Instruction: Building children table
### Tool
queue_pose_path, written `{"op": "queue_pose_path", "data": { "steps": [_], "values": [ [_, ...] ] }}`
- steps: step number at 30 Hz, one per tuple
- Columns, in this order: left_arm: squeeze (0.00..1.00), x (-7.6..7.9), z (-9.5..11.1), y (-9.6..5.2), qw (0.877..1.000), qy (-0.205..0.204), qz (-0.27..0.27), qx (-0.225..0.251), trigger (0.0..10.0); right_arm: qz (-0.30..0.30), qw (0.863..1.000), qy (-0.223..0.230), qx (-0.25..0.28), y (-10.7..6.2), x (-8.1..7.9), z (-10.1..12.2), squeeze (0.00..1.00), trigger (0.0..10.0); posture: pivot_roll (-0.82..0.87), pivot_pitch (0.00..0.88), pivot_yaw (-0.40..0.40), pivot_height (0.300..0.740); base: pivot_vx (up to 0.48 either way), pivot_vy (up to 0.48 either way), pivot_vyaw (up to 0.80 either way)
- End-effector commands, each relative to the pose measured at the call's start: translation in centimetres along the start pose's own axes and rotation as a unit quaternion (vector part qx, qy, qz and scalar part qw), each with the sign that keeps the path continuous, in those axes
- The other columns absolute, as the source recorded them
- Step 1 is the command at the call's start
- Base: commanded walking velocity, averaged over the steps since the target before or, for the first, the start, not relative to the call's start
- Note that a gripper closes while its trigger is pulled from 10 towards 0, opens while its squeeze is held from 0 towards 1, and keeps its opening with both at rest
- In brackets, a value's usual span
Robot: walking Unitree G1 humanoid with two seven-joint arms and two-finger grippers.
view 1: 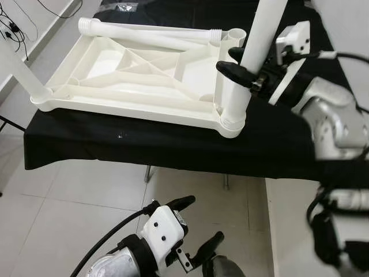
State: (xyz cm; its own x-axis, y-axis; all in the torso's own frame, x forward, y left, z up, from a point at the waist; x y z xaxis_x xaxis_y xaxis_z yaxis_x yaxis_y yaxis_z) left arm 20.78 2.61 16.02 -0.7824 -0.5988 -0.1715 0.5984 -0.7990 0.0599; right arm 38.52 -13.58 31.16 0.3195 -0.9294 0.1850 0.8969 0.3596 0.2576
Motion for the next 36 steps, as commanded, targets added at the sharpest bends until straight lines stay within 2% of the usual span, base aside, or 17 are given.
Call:
{"op": "queue_pose_path", "data": {
  "steps": [1,2,4,5,12,13,16,17,18,20,23,24,26,27,31,33,36],
  "values": [
    [0.0,0.3,-0.2,-0.2,1.0,-0.006,-0.002,-0.004,10.0,-0.101,0.977,0.019,-0.188,-3.8,0.9,-9.8,0.0,0.0,0.07,0.336,-0.003,0.74,0.0,0.0,0.0],
    [0.0,0.3,-0.2,-0.2,1.0,-0.005,-0.002,-0.005,10.0,-0.094,0.978,0.041,-0.18,-4.1,-0.2,-9.8,0.0,0.0,0.07,0.336,-0.003,0.74,0.0,0.0,0.0],
    [0.0,0.3,-0.2,-0.2,1.0,-0.005,-0.002,-0.005,10.0,-0.094,0.978,0.041,-0.18,-4.1,-0.2,-9.8,0.0,0.0,0.07,0.336,-0.003,0.74,0.0,0.0,0.0],
    [0.0,0.4,-0.3,-0.2,1.0,-0.005,-0.005,-0.006,10.0,-0.101,0.979,0.086,-0.157,-3.5,-1.7,-9.2,0.0,0.0,0.07,0.317,-0.001,0.74,0.0,0.0,0.0],
    [0.0,0.4,-0.4,-0.2,1.0,-0.003,-0.005,-0.006,10.0,-0.122,0.976,0.112,-0.14,-2.3,-2.5,-7.7,0.0,0.0,0.07,0.31,-0.004,0.74,0.0,0.0,0.0],
    [0.0,0.4,-0.4,-0.2,1.0,-0.003,-0.005,-0.006,10.0,-0.12,0.976,0.111,-0.141,-2.1,-2.7,-7.5,0.0,1.8,0.07,0.311,-0.004,0.74,0.0,0.0,0.0],
    [0.0,0.4,-0.4,-0.2,1.0,-0.003,-0.005,-0.006,10.0,-0.124,0.976,0.11,-0.144,-2.1,-2.8,-7.4,0.0,1.8,0.07,0.311,-0.004,0.74,0.0,0.0,0.0],
    [0.0,0.4,-0.4,-0.2,1.0,-0.003,-0.004,-0.005,10.0,-0.122,0.977,0.105,-0.141,-2.0,-2.9,-7.0,0.0,10.0,0.07,0.315,-0.003,0.74,0.0,0.0,0.0],
    [0.0,0.3,-0.4,-0.1,1.0,-0.003,-0.004,-0.005,10.0,-0.114,0.979,0.105,-0.13,-1.7,-2.9,-6.5,1.0,10.0,0.07,0.315,-0.003,0.74,0.0,0.0,0.0],
    [0.0,0.3,-0.4,-0.1,1.0,-0.004,-0.003,-0.005,10.0,-0.108,0.981,0.105,-0.121,-1.5,-2.9,-6.1,1.0,10.0,0.07,0.315,-0.003,0.74,0.0,0.0,0.0],
    [0.0,0.3,-0.3,-0.1,1.0,-0.004,-0.003,-0.004,10.0,-0.074,0.986,0.135,-0.063,-0.4,-2.9,-3.7,1.0,10.0,0.07,0.321,-0.002,0.74,0.0,0.0,0.0],
    [0.0,0.3,-0.3,0.0,1.0,-0.004,-0.003,-0.003,10.0,-0.056,0.988,0.132,-0.047,-0.2,-2.7,-2.9,0.69,10.0,0.07,0.322,-0.002,0.74,0.0,0.0,0.0],
    [0.0,0.3,-0.3,0.0,1.0,-0.004,-0.002,-0.003,10.0,-0.037,0.991,0.124,-0.036,0.0,-2.7,-2.3,0.69,10.0,0.07,0.322,-0.002,0.74,0.0,0.0,0.0],
    [0.0,0.3,-0.3,0.0,1.0,-0.004,-0.002,-0.003,10.0,-0.004,0.992,0.124,-0.022,0.2,-3.0,-1.5,0.0,10.0,0.07,0.322,-0.002,0.74,0.0,0.0,0.0],
    [0.0,0.2,-0.2,0.0,1.0,-0.004,-0.002,-0.003,10.0,0.054,0.992,0.117,0.0,0.3,-3.7,-0.2,0.0,10.0,0.06,0.324,-0.004,0.74,0.0,0.0,0.0],
    [0.0,0.2,-0.2,0.1,1.0,-0.004,-0.001,-0.001,10.0,0.148,0.982,0.117,0.025,0.2,-4.2,1.0,0.0,10.0,0.07,0.324,-0.006,0.74,0.0,0.0,0.0],
    [0.0,0.2,-0.2,0.2,1.0,-0.003,-0.002,-0.001,10.0,0.164,0.979,0.115,0.026,0.2,-4.1,1.1,0.0,10.0,0.07,0.324,-0.006,0.74,0.0,0.0,0.0]
  ]
}}
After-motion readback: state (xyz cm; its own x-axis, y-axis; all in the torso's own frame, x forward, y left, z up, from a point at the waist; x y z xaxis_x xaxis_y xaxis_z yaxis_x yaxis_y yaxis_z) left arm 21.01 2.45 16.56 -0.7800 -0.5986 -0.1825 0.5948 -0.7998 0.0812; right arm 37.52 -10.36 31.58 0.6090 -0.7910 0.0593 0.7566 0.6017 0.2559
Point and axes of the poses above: a point about 5 cm out from each wrist's last joint towards the gripper, its own y axis pointing out of the wrist towards the gripper, its own z axis along the axis of the wrist's last joint, x = y × z, the point moved 6 cm from there along y, pointing out of the wrist towards the gripper, and after that the axes turned 1 degree about y, right-handed, at the moved point
